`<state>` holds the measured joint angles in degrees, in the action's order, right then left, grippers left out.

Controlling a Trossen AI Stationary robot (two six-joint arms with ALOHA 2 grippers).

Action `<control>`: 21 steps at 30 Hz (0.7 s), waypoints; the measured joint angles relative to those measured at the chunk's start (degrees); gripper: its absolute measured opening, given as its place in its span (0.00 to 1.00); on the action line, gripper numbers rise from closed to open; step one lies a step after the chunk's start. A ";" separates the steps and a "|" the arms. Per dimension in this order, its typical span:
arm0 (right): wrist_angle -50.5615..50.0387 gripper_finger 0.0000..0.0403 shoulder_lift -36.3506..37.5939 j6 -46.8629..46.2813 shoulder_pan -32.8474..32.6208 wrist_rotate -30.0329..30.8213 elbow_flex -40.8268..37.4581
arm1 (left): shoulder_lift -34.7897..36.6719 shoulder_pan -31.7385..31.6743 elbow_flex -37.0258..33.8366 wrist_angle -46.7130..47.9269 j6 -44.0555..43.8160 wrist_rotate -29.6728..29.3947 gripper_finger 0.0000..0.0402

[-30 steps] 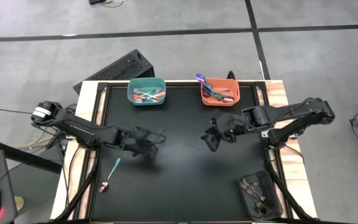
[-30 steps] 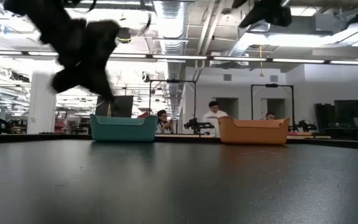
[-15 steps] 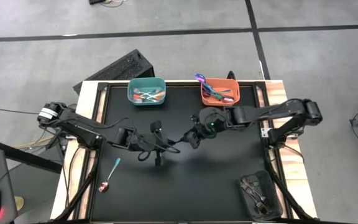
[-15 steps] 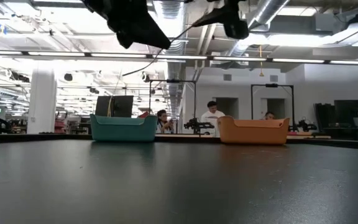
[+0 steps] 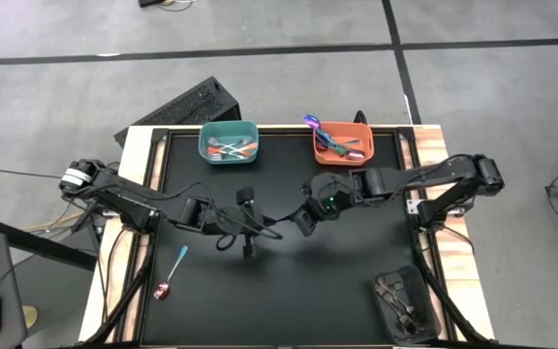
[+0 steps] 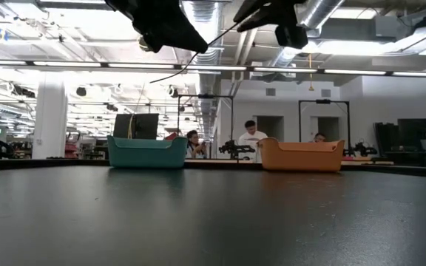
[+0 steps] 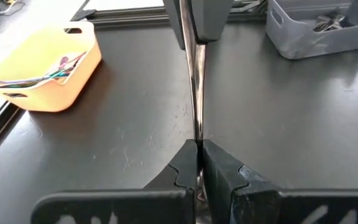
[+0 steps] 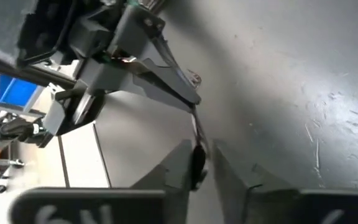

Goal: Sort silverware by color (type)
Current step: Put the black fork into the black bin

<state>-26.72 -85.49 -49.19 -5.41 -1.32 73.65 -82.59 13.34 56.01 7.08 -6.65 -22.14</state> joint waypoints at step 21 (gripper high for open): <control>-26.64 0.02 9.10 6.22 -3.22 -9.23 0.00 | 0.09 0.09 0.09 9.89 -13.77 8.11 0.20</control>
<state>-53.36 -76.39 -42.97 -8.63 -10.56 73.65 -82.50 13.43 56.10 16.98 -20.42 -14.03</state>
